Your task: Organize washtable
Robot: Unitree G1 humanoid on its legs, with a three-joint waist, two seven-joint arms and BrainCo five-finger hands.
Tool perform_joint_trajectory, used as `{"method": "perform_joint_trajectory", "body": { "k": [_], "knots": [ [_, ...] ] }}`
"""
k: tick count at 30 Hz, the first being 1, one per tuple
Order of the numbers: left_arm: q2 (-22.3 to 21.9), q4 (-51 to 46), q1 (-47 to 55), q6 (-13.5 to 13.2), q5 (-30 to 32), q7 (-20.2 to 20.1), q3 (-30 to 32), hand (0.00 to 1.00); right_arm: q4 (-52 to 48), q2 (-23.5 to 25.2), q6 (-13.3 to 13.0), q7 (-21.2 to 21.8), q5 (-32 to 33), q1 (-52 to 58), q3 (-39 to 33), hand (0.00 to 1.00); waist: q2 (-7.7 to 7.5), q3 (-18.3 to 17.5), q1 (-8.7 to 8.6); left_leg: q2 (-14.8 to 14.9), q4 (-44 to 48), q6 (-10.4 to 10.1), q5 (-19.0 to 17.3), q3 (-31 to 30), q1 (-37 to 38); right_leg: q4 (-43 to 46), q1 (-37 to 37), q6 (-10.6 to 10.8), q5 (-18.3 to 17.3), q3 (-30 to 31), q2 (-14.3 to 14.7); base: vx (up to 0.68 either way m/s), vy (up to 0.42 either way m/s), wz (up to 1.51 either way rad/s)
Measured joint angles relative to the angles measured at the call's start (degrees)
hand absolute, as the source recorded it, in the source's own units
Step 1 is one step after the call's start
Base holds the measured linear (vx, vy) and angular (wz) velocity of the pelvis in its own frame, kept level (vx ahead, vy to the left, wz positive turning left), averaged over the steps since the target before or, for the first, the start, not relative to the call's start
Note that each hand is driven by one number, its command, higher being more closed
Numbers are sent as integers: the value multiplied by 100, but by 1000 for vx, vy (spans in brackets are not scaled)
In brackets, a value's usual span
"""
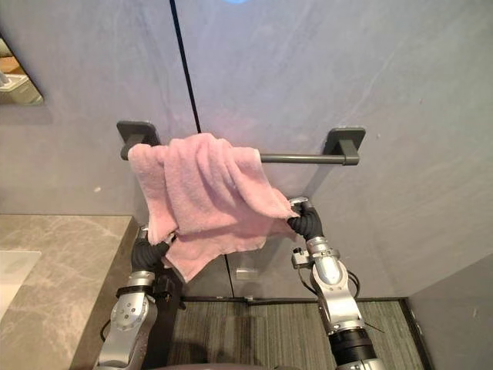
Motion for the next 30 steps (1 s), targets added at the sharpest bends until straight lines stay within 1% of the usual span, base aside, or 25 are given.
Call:
{"method": "perform_joint_trajectory", "body": {
  "k": [4,10,14,21,26,30],
  "knots": [
    [-8,0,-33,0,0,-105,-18,100,1,113,1,-5,6,101,-157,100,2,2,0,-8,-2,3,-22,19,-3,-46,9,20,12,15,-5,0,0,0],
    [-40,1,-115,1,-1,-119,-20,100,2,195,1,-6,112,137,-270,100,10,6,-12,-12,-3,5,-39,32,-5,-64,6,22,11,25,-8,0,0,0],
    [-186,1,-121,2,-1,-125,-37,100,34,248,1,-16,123,143,-387,100,46,31,-23,-13,-5,6,-45,43,-8,-67,-3,25,9,37,-8,0,0,0],
    [-185,7,-122,12,0,-247,-53,100,235,355,3,-100,158,148,-482,100,50,34,-143,-15,-6,3,-65,55,-13,-74,-11,36,1,53,-10,0,0,0],
    [-204,38,-212,28,0,-286,-59,100,237,436,2,-102,159,164,-602,100,52,35,-156,-10,-2,2,-89,113,-11,-74,-15,38,0,111,-5,10,1,-6],
    [-222,109,-221,30,0,-333,-73,100,324,440,2,-103,204,191,-623,100,52,35,-205,-15,5,7,-116,129,-7,-72,-12,60,-15,134,-12,4,1,-1]
  ]
}}
